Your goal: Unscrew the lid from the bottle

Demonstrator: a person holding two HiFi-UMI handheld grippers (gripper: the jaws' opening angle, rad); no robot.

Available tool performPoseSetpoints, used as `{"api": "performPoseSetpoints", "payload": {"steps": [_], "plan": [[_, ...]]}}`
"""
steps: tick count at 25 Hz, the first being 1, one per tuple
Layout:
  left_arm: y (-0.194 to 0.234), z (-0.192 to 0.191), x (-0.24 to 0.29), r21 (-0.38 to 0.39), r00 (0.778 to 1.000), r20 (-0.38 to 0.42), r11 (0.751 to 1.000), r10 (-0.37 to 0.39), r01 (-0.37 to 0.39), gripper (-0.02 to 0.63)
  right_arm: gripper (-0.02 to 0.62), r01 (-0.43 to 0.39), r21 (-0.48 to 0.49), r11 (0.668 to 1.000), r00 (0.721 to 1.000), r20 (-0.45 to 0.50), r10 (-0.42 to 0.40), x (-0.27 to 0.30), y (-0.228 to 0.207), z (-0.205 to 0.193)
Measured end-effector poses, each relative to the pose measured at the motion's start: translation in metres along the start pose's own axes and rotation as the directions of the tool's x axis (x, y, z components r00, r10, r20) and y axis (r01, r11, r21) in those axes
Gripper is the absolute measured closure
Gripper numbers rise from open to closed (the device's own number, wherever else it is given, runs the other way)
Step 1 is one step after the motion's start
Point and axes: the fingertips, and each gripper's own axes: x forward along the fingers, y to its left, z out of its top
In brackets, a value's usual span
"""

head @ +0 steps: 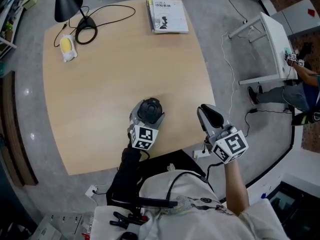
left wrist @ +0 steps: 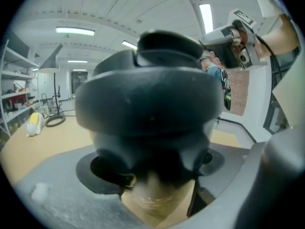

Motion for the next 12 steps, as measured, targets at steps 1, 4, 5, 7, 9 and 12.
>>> {"api": "performPoseSetpoints", "payload": {"steps": [1,4,5,7,9,12], "plan": [[0.000,0.007,-0.003,-0.026,1.000,0.016,0.999,-0.024,0.025,0.178,0.540,-0.035,-0.001,0.999,0.999,0.005,0.035,0.004,0.004,0.001],[-0.008,0.052,-0.021,-0.063,0.988,0.094,0.990,-0.121,0.127,0.178,0.518,-0.169,-0.024,0.985,0.985,0.032,0.169,0.015,0.020,0.014],[-0.012,0.072,-0.029,-0.052,0.979,0.123,0.984,-0.161,0.168,0.178,0.491,-0.228,-0.048,0.972,0.972,0.037,0.230,0.018,0.029,0.022],[-0.023,0.113,-0.050,0.000,0.953,0.173,0.968,-0.249,0.252,0.178,0.359,-0.369,-0.131,0.920,0.927,0.019,0.374,0.020,0.057,0.041],[-0.039,0.152,-0.073,0.081,0.920,0.195,0.941,-0.339,0.329,0.178,0.256,-0.502,-0.233,0.833,0.861,-0.038,0.508,0.014,0.089,0.061],[-0.067,0.193,-0.102,0.230,0.881,0.159,0.885,-0.445,0.406,0.178,0.174,-0.643,-0.358,0.677,0.751,-0.117,0.650,-0.002,0.128,0.087]]}}
